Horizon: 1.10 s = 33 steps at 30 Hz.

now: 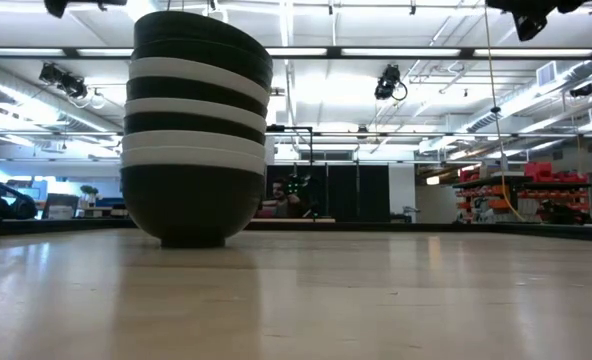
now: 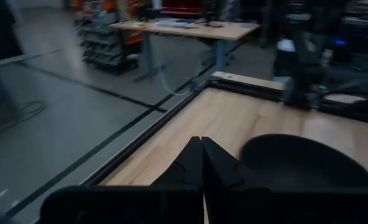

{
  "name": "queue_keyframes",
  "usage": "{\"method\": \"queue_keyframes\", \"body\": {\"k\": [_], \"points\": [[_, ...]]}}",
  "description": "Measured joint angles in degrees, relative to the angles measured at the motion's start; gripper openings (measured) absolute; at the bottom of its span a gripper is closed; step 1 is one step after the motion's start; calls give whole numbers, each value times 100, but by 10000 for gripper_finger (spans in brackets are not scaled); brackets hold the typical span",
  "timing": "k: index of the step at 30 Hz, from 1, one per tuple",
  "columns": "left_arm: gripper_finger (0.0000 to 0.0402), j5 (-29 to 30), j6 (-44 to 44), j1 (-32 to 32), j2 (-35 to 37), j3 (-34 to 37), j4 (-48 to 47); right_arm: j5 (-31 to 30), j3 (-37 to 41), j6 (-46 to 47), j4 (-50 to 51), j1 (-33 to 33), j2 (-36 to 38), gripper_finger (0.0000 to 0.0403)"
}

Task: Nest bowls inside each other
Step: Return to Home Position

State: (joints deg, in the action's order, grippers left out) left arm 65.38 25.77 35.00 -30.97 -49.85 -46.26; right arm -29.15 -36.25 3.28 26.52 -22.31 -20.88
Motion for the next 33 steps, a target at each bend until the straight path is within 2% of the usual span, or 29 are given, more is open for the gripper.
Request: {"method": "queue_keyframes", "body": {"k": [3,9,12,17,19,23,28,33], "points": [[1,-261,-553,-1,5,66,492,600,4,-209,-34,-2,0,0],[1,-653,-886,-7,142,611,985,834,597,-217,-450,-2,351,0],[1,-886,-968,-7,440,1012,1376,955,855,-260,-563,-2,746,0],[0,-1680,-1919,-15,1117,1644,2721,1012,946,-266,-605,-2,1236,0],[0,-1835,-2111,-23,1363,1895,2970,1159,1101,-301,-663,0,1362,0],[0,-1954,-2071,-118,1706,2260,3108,1759,1539,-817,-1659,0,1592,0],[0,-2512,-2528,-303,1757,2414,3726,1896,1690,-1054,-2150,0,1652,0],[0,-2753,-2938,-597,1615,2416,3949,2081,1823,-1302,-2639,0,1653,0]]}}
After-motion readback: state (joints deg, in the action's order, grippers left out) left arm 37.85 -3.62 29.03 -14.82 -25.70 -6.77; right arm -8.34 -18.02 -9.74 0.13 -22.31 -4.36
